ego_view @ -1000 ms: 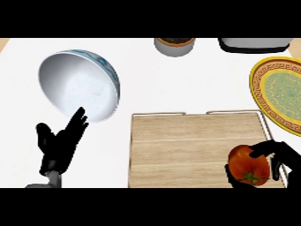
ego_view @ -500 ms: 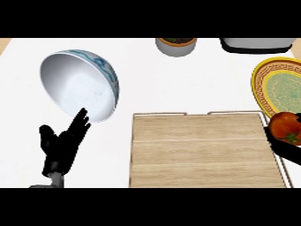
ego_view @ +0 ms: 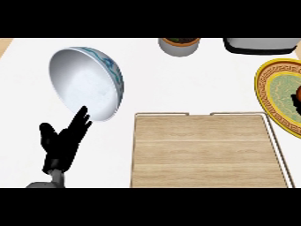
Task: Pick the tomato from the tray and place it in the plate
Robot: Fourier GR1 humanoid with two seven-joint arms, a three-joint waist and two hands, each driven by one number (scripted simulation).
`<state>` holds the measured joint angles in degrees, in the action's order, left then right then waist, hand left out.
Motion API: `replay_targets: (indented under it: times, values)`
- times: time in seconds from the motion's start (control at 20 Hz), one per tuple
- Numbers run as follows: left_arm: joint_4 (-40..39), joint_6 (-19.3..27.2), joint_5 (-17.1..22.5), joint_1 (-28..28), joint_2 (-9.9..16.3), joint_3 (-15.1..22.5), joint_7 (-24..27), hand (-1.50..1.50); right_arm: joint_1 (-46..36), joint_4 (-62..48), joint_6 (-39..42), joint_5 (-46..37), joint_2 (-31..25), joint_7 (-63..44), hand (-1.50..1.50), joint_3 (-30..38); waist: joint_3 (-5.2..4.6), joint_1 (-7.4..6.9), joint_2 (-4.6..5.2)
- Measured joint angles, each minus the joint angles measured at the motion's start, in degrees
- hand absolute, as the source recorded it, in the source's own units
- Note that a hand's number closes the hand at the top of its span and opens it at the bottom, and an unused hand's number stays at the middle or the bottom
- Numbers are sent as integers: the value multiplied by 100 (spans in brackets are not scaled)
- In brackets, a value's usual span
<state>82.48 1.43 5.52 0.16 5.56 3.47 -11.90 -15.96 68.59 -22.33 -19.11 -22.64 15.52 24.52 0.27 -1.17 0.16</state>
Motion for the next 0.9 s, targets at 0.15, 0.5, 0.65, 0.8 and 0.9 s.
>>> replay_targets:
  times: [0.15, 0.5, 0.65, 0.8, 0.9]
  values:
    - [49, 42, -52, -19, -47, 52, -60, 0, -588, -1175, 71, 176, -387, 575, 150, 289, 1, -30, 14]
    - [61, -29, -74, -65, -71, 113, -38, 0, -1528, -3375, 167, -44, -1167, 873, -150, 414, -1, -166, 72]
    - [89, -2, -127, -104, -114, 184, -82, 0, -1663, -4012, 408, -389, -1401, 712, -150, 152, 4, -235, 104]
    - [36, -15, -129, -147, -118, 175, -63, 0, -1859, -4550, 714, -481, -1486, 845, -150, 76, 16, -264, 123]
    - [44, -12, -126, -165, -132, 178, -85, 0, -1988, -4806, 892, -449, -1500, 1029, -150, 108, 23, -274, 127]
